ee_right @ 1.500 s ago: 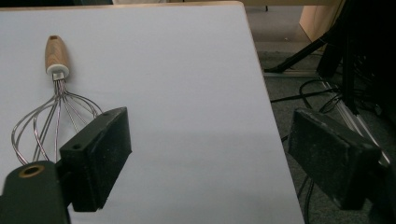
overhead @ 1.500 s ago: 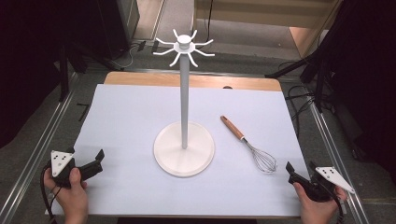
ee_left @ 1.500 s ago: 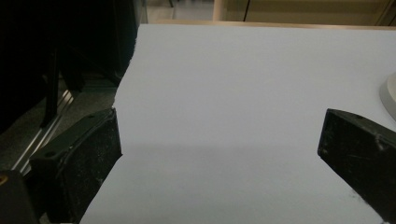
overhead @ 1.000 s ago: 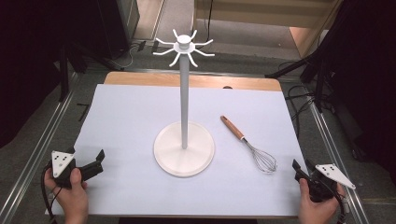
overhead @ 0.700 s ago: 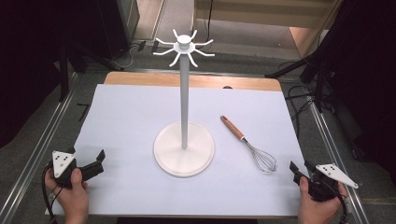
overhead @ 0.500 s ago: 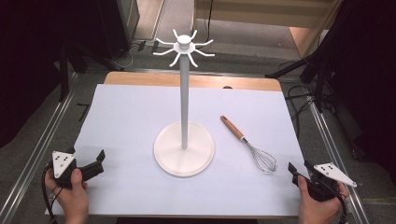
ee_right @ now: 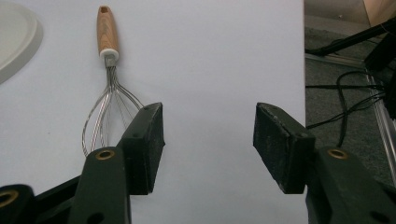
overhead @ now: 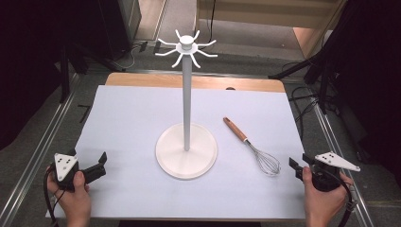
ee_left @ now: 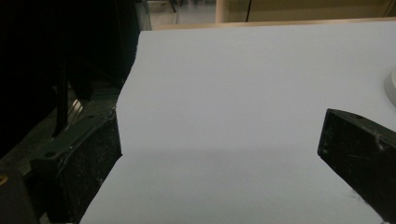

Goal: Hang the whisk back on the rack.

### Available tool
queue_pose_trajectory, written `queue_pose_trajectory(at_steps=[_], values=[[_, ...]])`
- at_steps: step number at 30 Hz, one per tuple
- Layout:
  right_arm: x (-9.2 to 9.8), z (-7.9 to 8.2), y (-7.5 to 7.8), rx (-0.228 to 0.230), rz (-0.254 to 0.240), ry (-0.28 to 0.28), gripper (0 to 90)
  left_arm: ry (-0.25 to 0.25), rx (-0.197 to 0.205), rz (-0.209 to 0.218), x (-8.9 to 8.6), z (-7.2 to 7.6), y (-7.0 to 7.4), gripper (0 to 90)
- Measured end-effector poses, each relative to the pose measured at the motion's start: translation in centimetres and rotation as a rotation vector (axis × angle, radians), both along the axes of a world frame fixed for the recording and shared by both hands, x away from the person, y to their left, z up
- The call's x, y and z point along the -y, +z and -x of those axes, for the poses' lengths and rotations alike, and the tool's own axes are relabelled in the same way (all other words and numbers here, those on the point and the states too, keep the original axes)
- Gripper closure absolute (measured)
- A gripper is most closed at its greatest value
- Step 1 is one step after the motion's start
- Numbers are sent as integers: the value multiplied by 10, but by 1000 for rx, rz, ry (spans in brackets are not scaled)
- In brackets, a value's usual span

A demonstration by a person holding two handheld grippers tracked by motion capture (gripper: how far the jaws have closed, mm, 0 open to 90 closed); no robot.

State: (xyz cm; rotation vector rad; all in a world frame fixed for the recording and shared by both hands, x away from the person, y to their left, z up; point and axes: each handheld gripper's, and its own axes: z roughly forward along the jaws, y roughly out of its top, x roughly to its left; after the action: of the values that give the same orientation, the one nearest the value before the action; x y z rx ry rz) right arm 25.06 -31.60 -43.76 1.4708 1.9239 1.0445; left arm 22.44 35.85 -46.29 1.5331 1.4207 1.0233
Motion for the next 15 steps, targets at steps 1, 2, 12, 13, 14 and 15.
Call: queue_pose_trajectory(at_steps=[1,2,12,13,14,15], values=[[0,0,0,0,0,0,448,1,2,-4,0,0,0,1],[-1,-3,2,-6,3,14,456,8,-3,-16,1,0,0,1],[-8,-17,10,-56,13,57,466,5,-32,-49,5,-4,-1,1],[-8,-19,11,-60,11,63,465,7,-32,-50,5,-4,-1,1],[-9,-21,12,-67,12,65,465,11,-32,-45,5,-4,-1,1],[-10,-22,13,-73,13,74,465,17,-36,-42,4,-4,0,0]])
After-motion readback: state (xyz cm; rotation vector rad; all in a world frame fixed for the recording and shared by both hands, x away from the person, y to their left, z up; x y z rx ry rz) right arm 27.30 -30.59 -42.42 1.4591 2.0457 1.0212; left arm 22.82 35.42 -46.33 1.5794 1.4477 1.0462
